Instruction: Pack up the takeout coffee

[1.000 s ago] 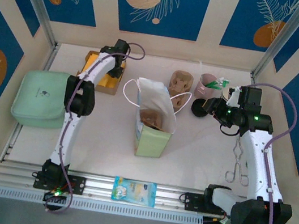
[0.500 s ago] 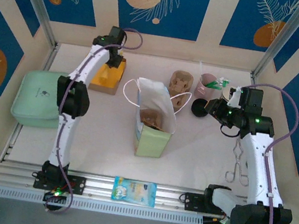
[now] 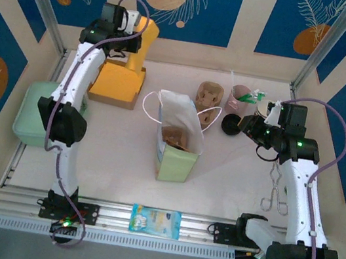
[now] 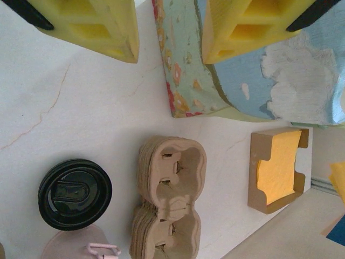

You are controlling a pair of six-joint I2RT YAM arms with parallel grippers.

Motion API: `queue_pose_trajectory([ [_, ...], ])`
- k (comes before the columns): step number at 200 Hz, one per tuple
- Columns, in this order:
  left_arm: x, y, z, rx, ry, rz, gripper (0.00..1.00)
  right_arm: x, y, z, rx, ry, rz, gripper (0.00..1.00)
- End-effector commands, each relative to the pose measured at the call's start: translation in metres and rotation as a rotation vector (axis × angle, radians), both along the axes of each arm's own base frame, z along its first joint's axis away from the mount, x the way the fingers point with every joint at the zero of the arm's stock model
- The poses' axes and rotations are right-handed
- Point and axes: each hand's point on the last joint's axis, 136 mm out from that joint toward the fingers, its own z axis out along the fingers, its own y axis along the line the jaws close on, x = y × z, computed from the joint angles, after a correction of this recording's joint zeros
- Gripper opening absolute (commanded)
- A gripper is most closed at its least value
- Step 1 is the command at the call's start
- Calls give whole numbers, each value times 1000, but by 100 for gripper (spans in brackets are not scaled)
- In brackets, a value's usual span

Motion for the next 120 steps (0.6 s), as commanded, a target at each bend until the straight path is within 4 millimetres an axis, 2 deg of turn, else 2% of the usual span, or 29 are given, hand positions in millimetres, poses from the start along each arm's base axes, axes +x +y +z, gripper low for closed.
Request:
queue_pose_trajectory([
  [1,-19,-40,75,-282,-130,-190,2,-9,1,-1,-4,7,10,36],
  [36,-44,-72,150,-593,-243,-409,2,-11,1,-2,0,3,9,36],
  [48,-54,-76,175,-680,-297,-471,1,-11,1,-2,0,3,10,35],
  [74,-82,-82,215,-810,-398,-614,0,-13,1,-2,-1,1,10,36],
  [97,-108,-87,237,-861,-460,-720,0,-13,1,-1,0,-3,10,35],
  [120,-135,-95,246,-859,-531,-816,0,-14,1,0,7,-3,12,36],
])
